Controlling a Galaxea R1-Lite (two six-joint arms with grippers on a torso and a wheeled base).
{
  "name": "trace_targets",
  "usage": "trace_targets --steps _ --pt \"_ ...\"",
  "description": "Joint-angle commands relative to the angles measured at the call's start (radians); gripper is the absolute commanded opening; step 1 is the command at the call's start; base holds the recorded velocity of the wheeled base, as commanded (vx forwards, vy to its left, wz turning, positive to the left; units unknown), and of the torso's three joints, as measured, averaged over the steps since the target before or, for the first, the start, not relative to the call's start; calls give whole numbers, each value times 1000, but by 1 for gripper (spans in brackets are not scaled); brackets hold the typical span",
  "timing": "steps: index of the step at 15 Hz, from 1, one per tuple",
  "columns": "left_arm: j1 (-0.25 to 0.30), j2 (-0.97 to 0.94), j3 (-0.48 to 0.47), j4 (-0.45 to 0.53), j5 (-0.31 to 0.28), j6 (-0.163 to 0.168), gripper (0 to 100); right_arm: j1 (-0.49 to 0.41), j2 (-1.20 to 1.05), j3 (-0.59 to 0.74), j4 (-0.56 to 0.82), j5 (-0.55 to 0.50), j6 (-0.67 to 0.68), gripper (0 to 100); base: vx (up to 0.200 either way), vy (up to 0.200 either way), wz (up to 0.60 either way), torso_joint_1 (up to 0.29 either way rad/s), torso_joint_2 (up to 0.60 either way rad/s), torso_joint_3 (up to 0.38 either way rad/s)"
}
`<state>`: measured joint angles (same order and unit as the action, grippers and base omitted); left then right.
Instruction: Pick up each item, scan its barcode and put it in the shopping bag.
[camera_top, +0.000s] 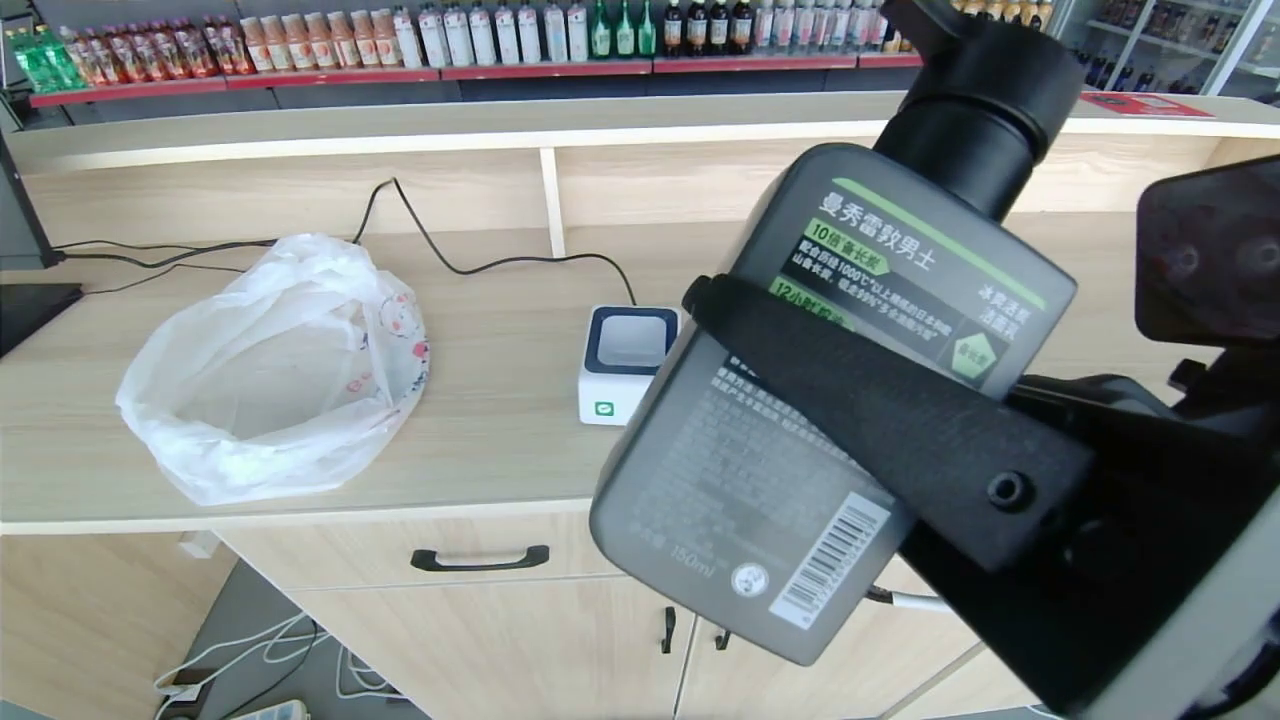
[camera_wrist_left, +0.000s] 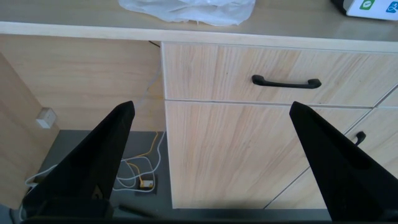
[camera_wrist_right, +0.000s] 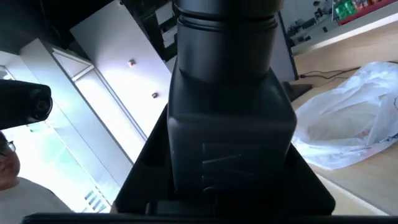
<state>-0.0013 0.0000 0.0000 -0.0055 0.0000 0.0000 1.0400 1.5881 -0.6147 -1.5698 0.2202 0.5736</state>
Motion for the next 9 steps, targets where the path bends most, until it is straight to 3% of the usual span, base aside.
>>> trace_targets --steps 1,9 --pt "0 2 0 -1 0 0 100 31 -22 -5 -1 21 38 0 0 0 0 0 0 0" --pt "0 2 0 -1 0 0 100 34 12 -11 -1 37 57 0 0 0 0 0 0 0"
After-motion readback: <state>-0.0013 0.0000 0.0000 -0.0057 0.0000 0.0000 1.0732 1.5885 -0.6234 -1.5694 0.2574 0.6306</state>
